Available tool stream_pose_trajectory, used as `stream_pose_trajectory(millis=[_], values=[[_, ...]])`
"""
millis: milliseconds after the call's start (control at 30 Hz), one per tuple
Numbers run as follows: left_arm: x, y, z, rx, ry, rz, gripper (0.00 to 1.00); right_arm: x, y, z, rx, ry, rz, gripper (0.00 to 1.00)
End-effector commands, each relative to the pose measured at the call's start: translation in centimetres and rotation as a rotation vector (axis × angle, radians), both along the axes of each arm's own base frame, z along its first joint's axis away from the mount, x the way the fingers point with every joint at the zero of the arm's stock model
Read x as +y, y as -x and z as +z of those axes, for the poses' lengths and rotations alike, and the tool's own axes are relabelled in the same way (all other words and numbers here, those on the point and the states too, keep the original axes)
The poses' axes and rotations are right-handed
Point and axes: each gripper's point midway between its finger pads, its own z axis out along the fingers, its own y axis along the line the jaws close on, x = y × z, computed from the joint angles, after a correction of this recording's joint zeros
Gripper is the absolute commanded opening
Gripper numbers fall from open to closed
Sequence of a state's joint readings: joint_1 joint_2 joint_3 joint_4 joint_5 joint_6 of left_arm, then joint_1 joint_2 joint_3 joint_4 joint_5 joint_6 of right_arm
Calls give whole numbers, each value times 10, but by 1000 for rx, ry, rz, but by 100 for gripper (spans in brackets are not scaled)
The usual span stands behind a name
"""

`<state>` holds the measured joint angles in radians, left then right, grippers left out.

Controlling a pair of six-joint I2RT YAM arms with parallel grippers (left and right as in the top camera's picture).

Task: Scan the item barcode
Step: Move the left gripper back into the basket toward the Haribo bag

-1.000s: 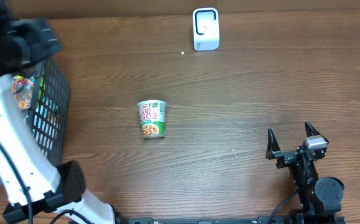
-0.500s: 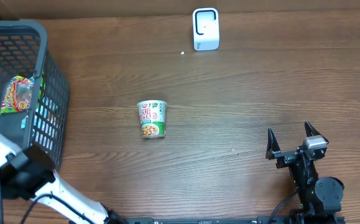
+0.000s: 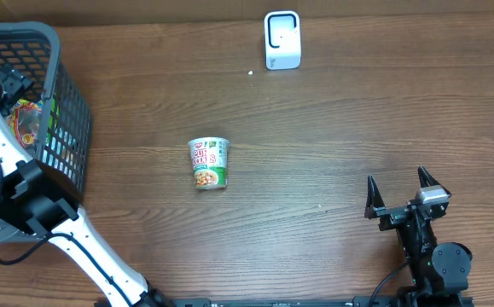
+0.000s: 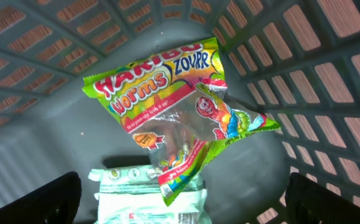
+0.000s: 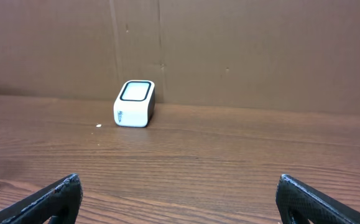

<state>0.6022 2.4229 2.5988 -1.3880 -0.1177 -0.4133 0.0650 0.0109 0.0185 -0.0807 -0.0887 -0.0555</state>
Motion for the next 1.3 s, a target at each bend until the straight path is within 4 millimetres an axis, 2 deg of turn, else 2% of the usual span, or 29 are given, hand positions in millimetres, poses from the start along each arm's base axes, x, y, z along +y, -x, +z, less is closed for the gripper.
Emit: stream_pose_trajectory(millis=[0,133,267,333,400,500,533,633,767,800,833,900,967,1033,1067,1133,1200,1267], values=[[-1,-6,-71,108,53,69,95,-3,-1,-2,-2,-2,-12,100],[-10,-6,-67,93,96,72,95,-3,-1,-2,-2,-2,-12,100],[-25,7,-34,76,136,72,96,-2,-1,-2,-2,-2,-12,100],[-31,15,-4,55,115,50,96,-2,-1,-2,-2,-2,-12,100],[-41,29,36,23,92,42,97,-2,-1,-2,-2,-2,-12,100],[-56,54,88,-17,52,19,98,-2,-1,-2,-2,-2,-12,100],[-62,68,105,-18,32,22,98,-2,-1,-2,-2,-2,-12,100],[-78,85,139,-58,-6,-72,96,-2,-1,-2,-2,-2,-12,100],[-103,122,158,-59,-6,-75,96,-2,-1,-2,-2,-2,-12,100],[-111,150,155,-15,-14,-24,95,-3,-1,-2,-2,-2,-12,100],[-114,168,152,17,-31,25,95,-2,-1,-2,-2,-2,-12,100],[-120,194,146,23,-72,71,96,-2,-1,-2,-2,-2,-12,100],[-129,206,146,-66,-124,66,96,-3,-1,-2,-2,-2,-12,100],[-142,214,156,-209,-175,52,95,-2,-1,-2,-2,-2,-12,100],[-147,220,172,-335,-251,46,95,-2,-1,-2,-2,-2,-12,100],[-148,221,202,-480,-384,4,96,-2,-1,-2,-2,-2,-12,100],[-147,221,237,-606,-511,-26,100,-2,-1,-2,-2,-2,-12,100],[-144,217,261,-663,-579,-41,100,-2,-1,-2,-2,-2,-12,100]])
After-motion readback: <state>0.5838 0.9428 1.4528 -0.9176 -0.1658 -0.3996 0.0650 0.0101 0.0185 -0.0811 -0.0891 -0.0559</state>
